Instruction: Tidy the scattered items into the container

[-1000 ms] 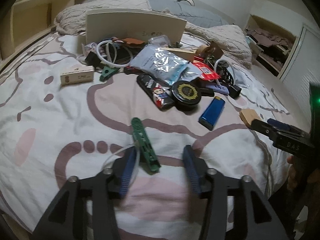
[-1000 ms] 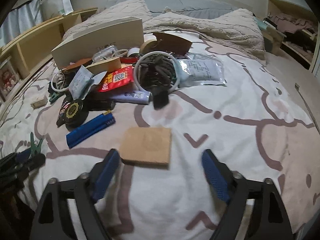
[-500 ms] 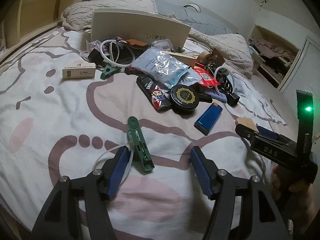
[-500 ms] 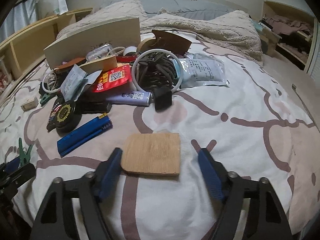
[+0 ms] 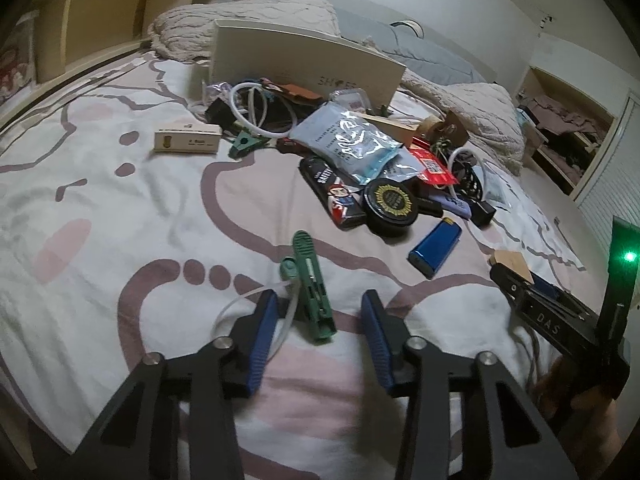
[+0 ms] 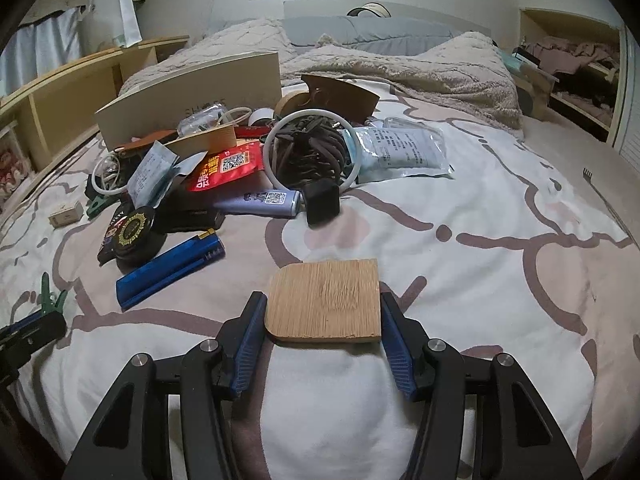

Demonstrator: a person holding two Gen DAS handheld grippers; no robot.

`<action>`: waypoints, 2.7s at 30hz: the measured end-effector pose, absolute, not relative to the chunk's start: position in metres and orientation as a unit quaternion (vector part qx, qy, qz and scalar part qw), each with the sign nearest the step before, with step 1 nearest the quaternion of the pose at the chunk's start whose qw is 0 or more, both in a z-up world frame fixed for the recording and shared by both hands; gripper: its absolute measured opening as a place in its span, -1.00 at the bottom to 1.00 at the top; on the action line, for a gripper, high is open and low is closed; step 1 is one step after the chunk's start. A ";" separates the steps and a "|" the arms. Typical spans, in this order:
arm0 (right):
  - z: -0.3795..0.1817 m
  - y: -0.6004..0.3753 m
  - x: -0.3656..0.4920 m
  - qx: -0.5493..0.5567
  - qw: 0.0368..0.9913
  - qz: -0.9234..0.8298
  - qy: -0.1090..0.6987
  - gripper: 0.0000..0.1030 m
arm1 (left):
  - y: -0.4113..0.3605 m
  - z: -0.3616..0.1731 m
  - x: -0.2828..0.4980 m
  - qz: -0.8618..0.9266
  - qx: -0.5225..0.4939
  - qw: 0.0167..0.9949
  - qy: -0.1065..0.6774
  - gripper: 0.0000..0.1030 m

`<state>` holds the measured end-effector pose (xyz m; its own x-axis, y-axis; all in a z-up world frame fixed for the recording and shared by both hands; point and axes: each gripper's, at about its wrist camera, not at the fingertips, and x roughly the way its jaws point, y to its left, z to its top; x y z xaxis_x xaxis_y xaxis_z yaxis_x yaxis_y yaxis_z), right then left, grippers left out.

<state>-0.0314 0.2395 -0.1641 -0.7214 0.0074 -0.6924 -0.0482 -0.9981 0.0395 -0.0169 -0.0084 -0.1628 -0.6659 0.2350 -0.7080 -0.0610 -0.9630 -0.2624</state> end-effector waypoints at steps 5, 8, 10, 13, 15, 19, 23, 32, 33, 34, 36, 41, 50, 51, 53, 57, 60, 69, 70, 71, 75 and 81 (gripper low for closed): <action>-0.166 0.240 -0.030 -0.371 0.013 0.928 0.026 0.10 | -0.011 -0.163 -0.016 0.908 -0.400 0.068 -0.109 -0.47; -0.166 0.238 -0.031 -0.374 0.013 0.927 0.020 0.10 | -0.014 -0.163 -0.016 0.907 -0.401 0.065 -0.113 -0.61; -0.166 0.237 -0.031 -0.374 0.013 0.927 0.018 0.10 | -0.015 -0.163 -0.016 0.905 -0.404 0.064 -0.115 -0.69; -0.166 0.239 -0.031 -0.374 0.008 0.927 0.020 0.10 | -0.016 -0.161 -0.017 0.905 -0.405 0.067 -0.112 -0.74; -0.166 0.240 -0.030 -0.374 0.004 0.927 0.020 0.10 | -0.015 -0.160 -0.017 0.905 -0.406 0.069 -0.108 -0.74; -0.165 0.239 -0.031 -0.376 -0.005 0.926 0.007 0.10 | -0.015 -0.158 -0.018 0.904 -0.408 0.074 -0.106 -0.75; -0.163 0.238 -0.033 -0.381 -0.011 0.924 -0.003 0.10 | -0.016 -0.156 -0.019 0.903 -0.409 0.076 -0.104 -0.75; -0.154 0.239 -0.039 -0.392 -0.028 0.919 0.006 0.10 | -0.017 -0.147 -0.028 0.906 -0.403 0.076 -0.104 -0.75; -0.152 0.238 -0.040 -0.392 -0.031 0.920 0.007 0.10 | -0.017 -0.146 -0.029 0.906 -0.403 0.077 -0.105 -0.75; -0.151 0.237 -0.042 -0.391 -0.033 0.920 0.007 0.10 | -0.017 -0.145 -0.032 0.907 -0.401 0.077 -0.105 -0.75; -0.148 0.234 -0.044 -0.390 -0.038 0.920 0.007 0.10 | -0.016 -0.143 -0.035 0.908 -0.399 0.078 -0.105 -0.75; -0.138 0.225 -0.051 -0.383 -0.054 0.922 0.009 0.10 | -0.015 -0.137 -0.046 0.910 -0.393 0.085 -0.105 -0.75; -0.112 0.211 -0.071 -0.355 -0.078 0.931 0.002 0.10 | -0.016 -0.121 -0.068 0.917 -0.376 0.087 -0.097 -0.75; -0.109 0.209 -0.073 -0.352 -0.081 0.933 0.002 0.10 | -0.017 -0.119 -0.070 0.918 -0.374 0.087 -0.096 -0.75; -0.104 0.207 -0.078 -0.346 -0.086 0.934 0.002 0.10 | -0.019 -0.115 -0.075 0.920 -0.369 0.087 -0.096 -0.75; -0.092 0.200 -0.088 -0.334 -0.097 0.938 0.000 0.10 | -0.022 -0.104 -0.087 0.926 -0.354 0.086 -0.097 -0.75; -0.084 0.194 -0.096 -0.324 -0.106 0.940 -0.002 0.10 | -0.023 -0.095 -0.095 0.931 -0.341 0.087 -0.098 -0.75; -0.061 0.177 -0.125 -0.301 -0.136 0.944 -0.002 0.10 | -0.030 -0.073 -0.126 0.940 -0.311 0.092 -0.102 -0.75; -0.059 0.175 -0.129 -0.297 -0.138 0.945 -0.004 0.10 | -0.031 -0.071 -0.128 0.941 -0.309 0.092 -0.102 -0.75; -0.057 0.174 -0.132 -0.294 -0.140 0.945 -0.004 0.10 | -0.031 -0.069 -0.131 0.942 -0.306 0.092 -0.101 -0.75; -0.048 0.170 -0.147 -0.286 -0.151 0.946 -0.005 0.10 | -0.034 -0.057 -0.145 0.948 -0.291 0.094 -0.093 -0.75; -0.036 0.166 -0.178 -0.279 -0.167 0.946 -0.001 0.10 | -0.037 -0.043 -0.169 0.953 -0.274 0.095 -0.091 -0.75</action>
<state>-0.1780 0.1665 -0.0359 -0.7886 -0.3157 -0.5277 0.3167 -0.9441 0.0916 -0.1685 -0.0371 -0.0429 -0.8318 0.2315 -0.5045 -0.1321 -0.9653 -0.2252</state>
